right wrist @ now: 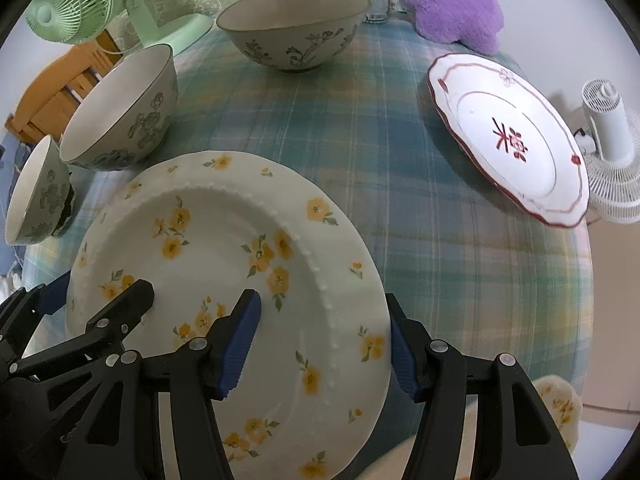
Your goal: Organize plates and bowls
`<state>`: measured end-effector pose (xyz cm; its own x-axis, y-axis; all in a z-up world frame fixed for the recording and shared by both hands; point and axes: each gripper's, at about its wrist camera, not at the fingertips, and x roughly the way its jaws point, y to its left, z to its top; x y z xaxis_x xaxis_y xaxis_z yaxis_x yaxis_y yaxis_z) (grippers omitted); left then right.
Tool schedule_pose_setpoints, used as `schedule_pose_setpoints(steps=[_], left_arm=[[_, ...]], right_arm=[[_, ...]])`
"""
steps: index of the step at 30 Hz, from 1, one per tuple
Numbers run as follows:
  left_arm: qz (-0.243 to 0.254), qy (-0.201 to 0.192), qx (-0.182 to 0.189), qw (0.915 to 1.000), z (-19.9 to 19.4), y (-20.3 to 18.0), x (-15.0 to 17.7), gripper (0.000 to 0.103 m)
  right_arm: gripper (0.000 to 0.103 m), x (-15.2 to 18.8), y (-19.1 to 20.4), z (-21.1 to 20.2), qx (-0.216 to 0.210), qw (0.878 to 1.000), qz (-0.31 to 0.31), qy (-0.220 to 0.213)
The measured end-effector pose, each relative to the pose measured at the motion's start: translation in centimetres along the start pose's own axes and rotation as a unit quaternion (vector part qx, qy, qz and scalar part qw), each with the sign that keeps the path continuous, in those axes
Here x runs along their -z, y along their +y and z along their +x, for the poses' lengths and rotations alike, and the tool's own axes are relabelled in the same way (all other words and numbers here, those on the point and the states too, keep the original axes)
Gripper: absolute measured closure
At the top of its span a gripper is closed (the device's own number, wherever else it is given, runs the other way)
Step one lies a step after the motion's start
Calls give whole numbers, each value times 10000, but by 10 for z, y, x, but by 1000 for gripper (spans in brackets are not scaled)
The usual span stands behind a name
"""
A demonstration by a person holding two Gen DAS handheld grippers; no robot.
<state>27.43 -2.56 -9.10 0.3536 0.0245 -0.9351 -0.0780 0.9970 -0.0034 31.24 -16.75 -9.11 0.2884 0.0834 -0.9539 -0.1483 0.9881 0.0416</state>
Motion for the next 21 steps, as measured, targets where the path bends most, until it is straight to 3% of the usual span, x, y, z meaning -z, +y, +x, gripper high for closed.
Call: schedule_pose_setpoints(steps=[21], left_arm=[[113,-249,313,9991,-76,7,38,33]], right_arm=[[40,46,17,-77,351,9988,184,-297]])
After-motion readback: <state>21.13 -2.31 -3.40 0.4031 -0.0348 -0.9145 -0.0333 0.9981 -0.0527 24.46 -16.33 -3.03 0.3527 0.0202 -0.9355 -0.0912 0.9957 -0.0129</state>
